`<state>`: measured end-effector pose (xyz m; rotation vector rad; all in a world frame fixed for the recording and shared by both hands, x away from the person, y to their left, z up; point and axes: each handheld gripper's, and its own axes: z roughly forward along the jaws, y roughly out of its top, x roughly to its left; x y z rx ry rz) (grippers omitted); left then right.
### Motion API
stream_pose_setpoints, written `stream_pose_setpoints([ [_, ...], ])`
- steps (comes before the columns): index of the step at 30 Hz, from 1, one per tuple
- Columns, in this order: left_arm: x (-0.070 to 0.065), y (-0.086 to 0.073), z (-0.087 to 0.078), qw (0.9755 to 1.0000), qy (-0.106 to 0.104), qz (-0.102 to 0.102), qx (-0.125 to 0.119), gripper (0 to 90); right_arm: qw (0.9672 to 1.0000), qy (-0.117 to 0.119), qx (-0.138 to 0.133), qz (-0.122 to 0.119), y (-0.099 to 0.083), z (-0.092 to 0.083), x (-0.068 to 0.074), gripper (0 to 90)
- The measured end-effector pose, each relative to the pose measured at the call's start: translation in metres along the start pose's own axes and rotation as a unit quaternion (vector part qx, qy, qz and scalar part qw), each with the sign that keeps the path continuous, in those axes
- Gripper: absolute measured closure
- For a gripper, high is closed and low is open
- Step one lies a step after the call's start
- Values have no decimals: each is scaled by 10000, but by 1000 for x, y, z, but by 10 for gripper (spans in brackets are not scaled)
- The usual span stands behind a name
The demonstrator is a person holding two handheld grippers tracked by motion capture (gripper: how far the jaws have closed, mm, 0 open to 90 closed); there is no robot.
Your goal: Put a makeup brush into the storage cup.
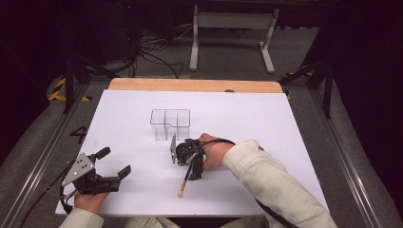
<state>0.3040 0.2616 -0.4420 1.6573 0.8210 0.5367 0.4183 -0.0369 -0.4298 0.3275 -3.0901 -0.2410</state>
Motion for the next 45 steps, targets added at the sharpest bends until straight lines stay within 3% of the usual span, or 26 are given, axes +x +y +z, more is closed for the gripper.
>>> stream_pose_setpoints([
  [12, 0, 0, 1, 10000, -17, 12, 20, 4, 9988, -65, 224, -435, 6, 0, 5, 283],
  [17, 0, 0, 0, 10000, 0, 1, 17, 4, 9985, -15, 253, -485, 6, -1, 6, 341],
  [22, 0, 0, 0, 10000, -3, 3, 21, 4, 9979, 14, 297, -582, 7, -5, 8, 568],
  [30, 0, 0, 0, 10000, 2, 0, 24, 4, 9964, 69, 523, -668, 10, -5, 13, 818],
  [38, 1, 0, -1, 10000, 1, 8, 19, 4, 9966, 15, 717, -417, 15, -4, 15, 841],
  [45, 1, 0, -1, 10000, -6, 8, 31, 4, 9970, 63, 720, -260, 15, -5, 15, 844],
])
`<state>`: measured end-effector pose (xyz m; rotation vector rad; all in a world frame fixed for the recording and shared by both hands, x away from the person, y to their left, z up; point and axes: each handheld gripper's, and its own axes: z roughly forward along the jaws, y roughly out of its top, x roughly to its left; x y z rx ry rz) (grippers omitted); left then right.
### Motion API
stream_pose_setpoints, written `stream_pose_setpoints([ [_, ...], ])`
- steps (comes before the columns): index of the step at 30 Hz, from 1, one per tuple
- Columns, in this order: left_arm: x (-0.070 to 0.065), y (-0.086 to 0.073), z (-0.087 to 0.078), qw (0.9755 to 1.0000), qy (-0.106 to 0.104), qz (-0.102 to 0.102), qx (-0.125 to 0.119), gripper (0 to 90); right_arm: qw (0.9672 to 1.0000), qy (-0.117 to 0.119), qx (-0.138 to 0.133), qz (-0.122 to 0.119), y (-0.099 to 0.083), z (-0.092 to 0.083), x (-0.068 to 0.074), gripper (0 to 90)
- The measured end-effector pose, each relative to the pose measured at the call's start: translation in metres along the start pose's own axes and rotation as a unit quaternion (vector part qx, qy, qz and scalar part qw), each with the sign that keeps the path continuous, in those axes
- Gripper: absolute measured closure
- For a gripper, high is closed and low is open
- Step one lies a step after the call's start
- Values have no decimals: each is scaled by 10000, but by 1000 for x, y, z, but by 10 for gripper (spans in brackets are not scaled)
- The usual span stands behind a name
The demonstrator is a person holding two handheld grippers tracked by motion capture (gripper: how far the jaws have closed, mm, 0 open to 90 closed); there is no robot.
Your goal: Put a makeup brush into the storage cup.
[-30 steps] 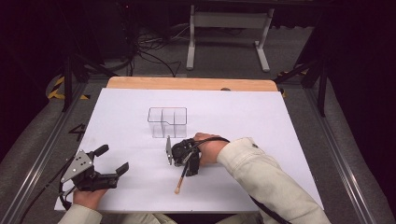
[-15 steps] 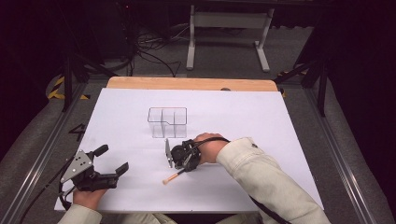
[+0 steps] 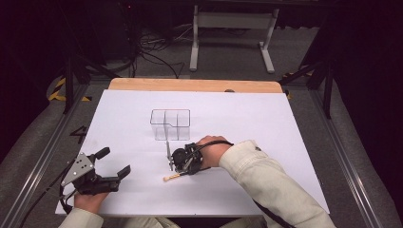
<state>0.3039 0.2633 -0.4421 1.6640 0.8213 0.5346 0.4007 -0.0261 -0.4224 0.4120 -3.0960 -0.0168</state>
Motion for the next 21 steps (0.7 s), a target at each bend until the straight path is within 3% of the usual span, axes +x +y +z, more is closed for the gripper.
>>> stream_pose_setpoints([
  [13, 0, 0, 1, 10000, 20, -26, -21, 4, 9992, -99, -207, 321, -4, -20, 3, 847],
  [21, 1, 0, 1, 9999, 25, -47, -134, 1, 9971, -245, -597, 392, -11, -42, 6, 846],
])
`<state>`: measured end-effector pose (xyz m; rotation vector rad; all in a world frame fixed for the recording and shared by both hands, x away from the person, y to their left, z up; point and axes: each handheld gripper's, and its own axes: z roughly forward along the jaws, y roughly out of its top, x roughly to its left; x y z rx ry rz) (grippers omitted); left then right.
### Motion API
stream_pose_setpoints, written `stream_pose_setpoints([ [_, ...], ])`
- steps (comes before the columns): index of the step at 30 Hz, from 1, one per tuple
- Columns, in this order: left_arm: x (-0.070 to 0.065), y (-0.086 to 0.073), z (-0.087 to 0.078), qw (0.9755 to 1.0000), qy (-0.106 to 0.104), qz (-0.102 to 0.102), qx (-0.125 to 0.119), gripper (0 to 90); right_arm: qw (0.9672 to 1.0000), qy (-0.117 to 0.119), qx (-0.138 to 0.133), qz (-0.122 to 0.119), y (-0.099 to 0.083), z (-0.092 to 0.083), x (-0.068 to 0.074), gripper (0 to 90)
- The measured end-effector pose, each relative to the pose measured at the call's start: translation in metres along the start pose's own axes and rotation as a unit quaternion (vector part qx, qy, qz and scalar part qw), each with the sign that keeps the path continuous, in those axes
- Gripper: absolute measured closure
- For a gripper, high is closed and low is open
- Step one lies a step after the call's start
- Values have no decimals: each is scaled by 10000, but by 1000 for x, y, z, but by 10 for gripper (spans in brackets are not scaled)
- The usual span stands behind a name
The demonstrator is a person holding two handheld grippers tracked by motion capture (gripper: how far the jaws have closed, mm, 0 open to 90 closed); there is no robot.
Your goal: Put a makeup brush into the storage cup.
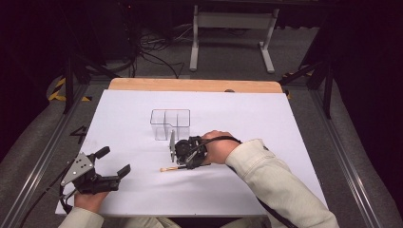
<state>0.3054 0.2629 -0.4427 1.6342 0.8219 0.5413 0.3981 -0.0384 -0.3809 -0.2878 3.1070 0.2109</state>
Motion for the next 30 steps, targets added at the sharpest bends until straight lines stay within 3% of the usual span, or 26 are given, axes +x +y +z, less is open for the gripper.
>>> stream_pose_setpoints([
  [4, -1, 0, 1, 10000, 14, 30, 28, 1, 9995, -99, -292, 118, -5, -11, 1, 846],
  [16, 0, 0, 1, 10000, 8, 36, 54, 2, 9960, -240, -831, 209, -15, -30, 6, 845],
  [20, 0, 0, 2, 10000, 4, 33, 35, 1, 9928, -316, -1113, 296, -19, -36, 6, 845],
  [22, -1, 0, 2, 10000, 4, 25, 30, 1, 9888, -369, -1397, 361, -22, -41, 6, 845],
  [30, 0, 0, 2, 10000, 20, 39, 63, 2, 9785, -451, -1925, 582, -32, -49, 6, 845],
])
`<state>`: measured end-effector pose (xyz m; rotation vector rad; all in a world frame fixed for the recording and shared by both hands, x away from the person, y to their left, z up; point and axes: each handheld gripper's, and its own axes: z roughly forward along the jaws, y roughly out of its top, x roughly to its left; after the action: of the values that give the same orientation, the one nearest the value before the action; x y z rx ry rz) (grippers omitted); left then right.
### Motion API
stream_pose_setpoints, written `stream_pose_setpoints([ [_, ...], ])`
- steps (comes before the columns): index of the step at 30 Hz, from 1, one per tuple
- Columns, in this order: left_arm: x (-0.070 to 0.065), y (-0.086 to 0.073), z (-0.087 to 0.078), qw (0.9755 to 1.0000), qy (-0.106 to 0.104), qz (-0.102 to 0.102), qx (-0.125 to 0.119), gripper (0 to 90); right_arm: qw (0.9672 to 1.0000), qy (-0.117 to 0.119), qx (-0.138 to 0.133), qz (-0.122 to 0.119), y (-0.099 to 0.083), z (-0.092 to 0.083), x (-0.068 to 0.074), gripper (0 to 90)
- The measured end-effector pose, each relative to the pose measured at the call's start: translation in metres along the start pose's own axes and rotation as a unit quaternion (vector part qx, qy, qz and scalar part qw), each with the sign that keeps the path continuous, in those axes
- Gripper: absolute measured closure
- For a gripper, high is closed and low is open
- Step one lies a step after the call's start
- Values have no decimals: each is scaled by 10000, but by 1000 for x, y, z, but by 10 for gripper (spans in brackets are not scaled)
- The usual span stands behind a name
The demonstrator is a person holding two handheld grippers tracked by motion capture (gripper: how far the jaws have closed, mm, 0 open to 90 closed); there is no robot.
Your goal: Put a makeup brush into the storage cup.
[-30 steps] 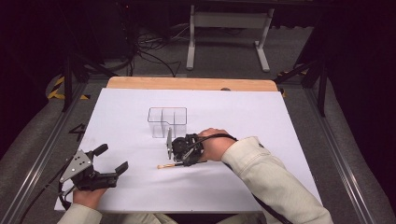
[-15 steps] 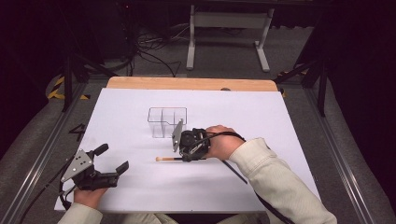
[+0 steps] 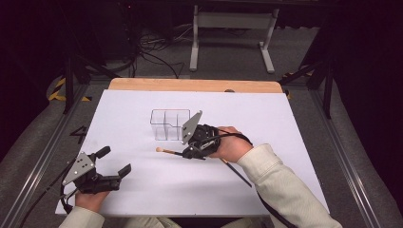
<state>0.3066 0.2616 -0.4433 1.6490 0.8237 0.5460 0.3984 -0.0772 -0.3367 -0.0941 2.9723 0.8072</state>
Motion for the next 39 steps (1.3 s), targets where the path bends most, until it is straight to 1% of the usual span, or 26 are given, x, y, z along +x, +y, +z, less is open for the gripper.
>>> stream_pose_setpoints([
  [4, 0, 0, 0, 10000, -2, -5, -16, 1, 9990, -153, -402, 154, -4, -8, -2, 845],
  [6, 0, 0, 0, 10000, -2, -7, -17, 1, 9977, -210, -588, 255, -6, -11, -3, 845],
  [8, 0, 0, 0, 10000, 1, -5, -16, 1, 9960, -296, -782, 303, -8, -14, -4, 845],
  [11, 0, 0, 0, 10000, -7, -18, 21, 1, 9938, -388, -984, 356, -10, -19, -4, 845],
  [12, 0, 0, 0, 10000, -12, -18, 24, 2, 9932, -388, -1043, 356, -11, -20, -4, 845],
  [14, 0, 0, 1, 10000, -30, 2, 18, 1, 9919, -479, -1130, 331, -11, -22, -4, 845],
  [18, 0, 0, 0, 10000, -13, -19, 12, 1, 9877, -571, -1397, 410, -12, -25, -2, 845],
  [20, 0, 0, 0, 10000, -11, -16, 11, 1, 9843, -601, -1581, 501, -13, -27, -2, 845],
  [24, 0, 0, 0, 10000, -16, -17, 25, 1, 9783, -638, -1863, 637, -16, -31, -4, 845],
  [28, 0, 0, 0, 10000, -12, -17, 18, 1, 9733, -724, -2047, 742, -19, -33, -5, 845],
  [30, 0, 0, 0, 10000, -8, -26, 16, 2, 9702, -815, -2145, 783, -20, -35, -5, 845],
  [31, 0, 0, 1, 10000, -10, -18, 18, 2, 9685, -841, -2192, 830, -20, -35, -6, 845],
  [32, 0, 0, 1, 10000, -15, -19, 15, 2, 9658, -889, -2263, 895, -21, -36, -6, 845],
  [34, 0, 0, 1, 10000, -19, -17, 2, 1, 9616, -915, -2403, 963, -22, -36, -6, 845],
  [37, 0, 0, 1, 10000, -10, -24, 13, 2, 9579, -943, -2509, 1033, -23, -37, -7, 845],
  [39, 0, 0, 1, 10000, -15, -19, 18, 2, 9540, -970, -2617, 1094, -24, -37, -8, 845],
])
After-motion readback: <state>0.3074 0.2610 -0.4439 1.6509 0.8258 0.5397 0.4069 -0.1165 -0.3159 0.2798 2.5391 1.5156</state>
